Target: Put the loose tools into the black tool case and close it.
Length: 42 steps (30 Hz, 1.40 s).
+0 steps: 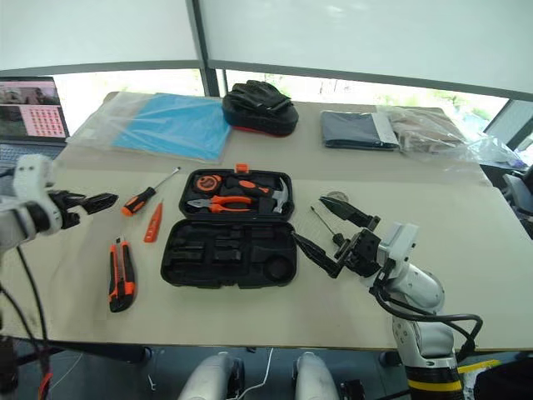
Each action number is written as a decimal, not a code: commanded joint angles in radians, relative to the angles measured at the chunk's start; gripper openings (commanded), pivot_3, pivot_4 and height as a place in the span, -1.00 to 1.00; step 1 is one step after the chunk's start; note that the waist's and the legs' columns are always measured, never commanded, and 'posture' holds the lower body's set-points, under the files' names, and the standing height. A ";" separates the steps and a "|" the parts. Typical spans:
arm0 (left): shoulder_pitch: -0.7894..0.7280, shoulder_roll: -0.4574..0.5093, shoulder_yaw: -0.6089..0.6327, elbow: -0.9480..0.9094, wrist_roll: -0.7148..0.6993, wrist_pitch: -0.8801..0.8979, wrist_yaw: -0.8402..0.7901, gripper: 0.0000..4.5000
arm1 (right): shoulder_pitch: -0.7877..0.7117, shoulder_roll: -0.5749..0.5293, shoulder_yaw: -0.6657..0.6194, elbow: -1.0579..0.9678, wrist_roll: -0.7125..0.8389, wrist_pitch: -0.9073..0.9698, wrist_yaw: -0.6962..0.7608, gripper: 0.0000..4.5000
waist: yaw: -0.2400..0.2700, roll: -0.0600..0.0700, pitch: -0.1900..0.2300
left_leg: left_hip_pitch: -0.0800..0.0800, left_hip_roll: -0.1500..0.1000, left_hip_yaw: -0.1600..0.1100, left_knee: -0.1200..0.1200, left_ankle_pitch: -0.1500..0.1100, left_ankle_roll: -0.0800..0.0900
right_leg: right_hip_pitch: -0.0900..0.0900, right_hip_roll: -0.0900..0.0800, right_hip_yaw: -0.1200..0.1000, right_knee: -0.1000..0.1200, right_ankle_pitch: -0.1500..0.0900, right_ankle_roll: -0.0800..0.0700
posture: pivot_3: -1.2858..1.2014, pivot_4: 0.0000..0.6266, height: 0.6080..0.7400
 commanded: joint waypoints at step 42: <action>-0.010 -0.126 -0.381 -0.183 0.470 -0.823 -0.663 -0.59 | 0.162 -0.222 -0.087 -0.173 0.059 0.164 0.023 1.00 | 0.010 -0.002 0.002 | -0.001 0.010 0.009 0.004 -0.002 0.003 | -0.002 0.007 0.010 -0.001 0.001 0.000 | 0.03 -0.52 1.00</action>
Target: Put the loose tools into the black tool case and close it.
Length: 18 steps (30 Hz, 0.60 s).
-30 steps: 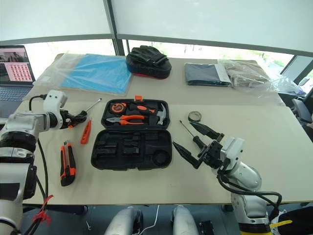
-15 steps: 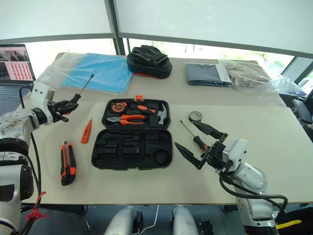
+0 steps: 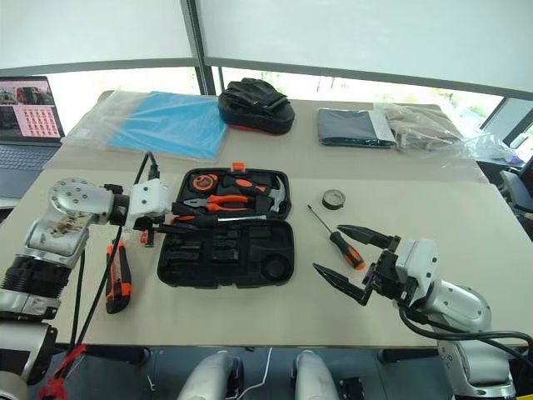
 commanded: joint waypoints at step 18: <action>-0.033 -0.071 -0.064 0.012 0.121 0.012 0.077 -0.05 | 0.004 0.040 0.007 -0.122 0.012 0.045 -0.065 1.00 | 0.007 0.001 0.000 | 0.001 0.000 0.001 0.001 0.000 0.000 | 0.001 -0.001 0.001 0.000 0.000 0.001 | 0.03 -0.52 1.00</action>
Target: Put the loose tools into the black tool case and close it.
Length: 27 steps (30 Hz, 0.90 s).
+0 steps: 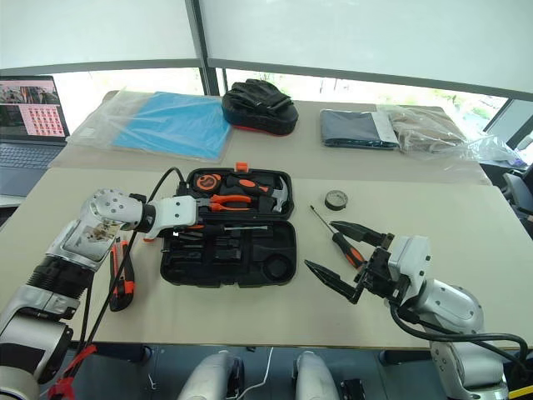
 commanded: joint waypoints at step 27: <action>0.099 -0.190 0.118 0.164 -0.176 -0.094 0.082 -0.97 | 0.034 0.030 -0.002 -0.053 0.010 0.021 -0.030 1.00 | 0.001 0.002 -0.001 | 0.000 0.000 0.000 0.002 0.000 0.001 | 0.001 0.000 0.001 0.000 0.001 0.001 | 0.03 -0.52 1.00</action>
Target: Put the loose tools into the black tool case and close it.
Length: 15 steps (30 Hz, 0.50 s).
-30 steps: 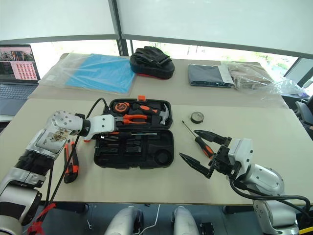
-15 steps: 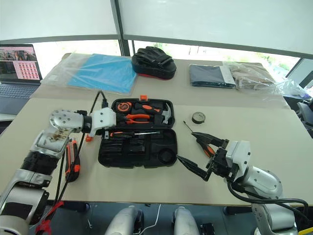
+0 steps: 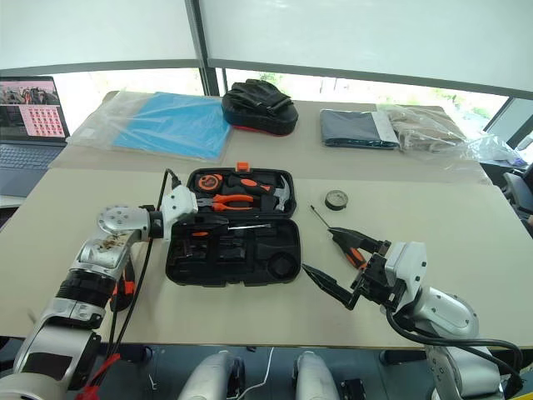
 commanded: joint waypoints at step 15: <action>0.081 -0.024 0.154 -0.074 -0.239 -0.024 -0.078 -0.49 | 0.059 0.007 -0.096 -0.014 0.017 -0.015 -0.015 1.00 | 0.006 0.008 -0.006 | 0.014 0.002 0.001 0.000 -0.001 0.000 | 0.015 -0.001 0.002 -0.002 -0.006 0.006 | 0.03 -0.52 1.00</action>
